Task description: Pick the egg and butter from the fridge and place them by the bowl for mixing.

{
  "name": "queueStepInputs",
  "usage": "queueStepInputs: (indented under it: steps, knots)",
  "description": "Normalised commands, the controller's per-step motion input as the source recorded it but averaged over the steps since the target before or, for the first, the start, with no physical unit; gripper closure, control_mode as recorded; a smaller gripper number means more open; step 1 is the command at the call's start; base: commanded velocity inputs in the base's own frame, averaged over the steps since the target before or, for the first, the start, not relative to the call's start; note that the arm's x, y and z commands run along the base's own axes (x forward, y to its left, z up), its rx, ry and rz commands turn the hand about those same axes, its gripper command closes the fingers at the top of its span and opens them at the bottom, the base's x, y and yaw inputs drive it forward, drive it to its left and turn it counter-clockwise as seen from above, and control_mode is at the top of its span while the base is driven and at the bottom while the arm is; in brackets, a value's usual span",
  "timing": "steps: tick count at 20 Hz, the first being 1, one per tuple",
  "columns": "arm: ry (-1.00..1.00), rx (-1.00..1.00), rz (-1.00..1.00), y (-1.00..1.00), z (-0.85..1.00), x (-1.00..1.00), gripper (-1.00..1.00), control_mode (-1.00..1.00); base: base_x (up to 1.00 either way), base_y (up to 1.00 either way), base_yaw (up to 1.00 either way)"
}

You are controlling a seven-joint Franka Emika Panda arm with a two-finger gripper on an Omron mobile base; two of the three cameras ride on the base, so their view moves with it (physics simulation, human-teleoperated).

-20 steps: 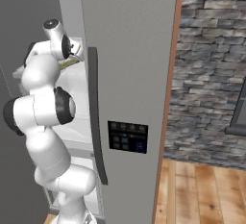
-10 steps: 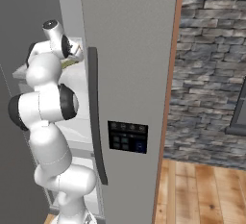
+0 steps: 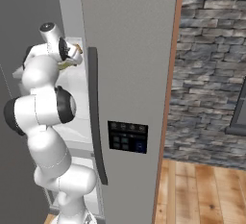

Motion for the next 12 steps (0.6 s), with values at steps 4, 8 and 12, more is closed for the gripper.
queueStepInputs:
  steps: [4, 8, 12]
  knots:
    - [-0.01, 0.00, 0.00, 0.00, -0.29, -0.26, -1.00, -1.00, 0.00, 0.00, 0.00]
    - [0.00, 0.00, 0.00, 0.00, -0.15, 0.00, -1.00, -1.00, 0.00, 0.00, 0.00]
    - [0.00, 0.00, 0.00, 0.00, -0.37, 0.00, 1.00, -1.00, 0.00, 0.00, 0.00]
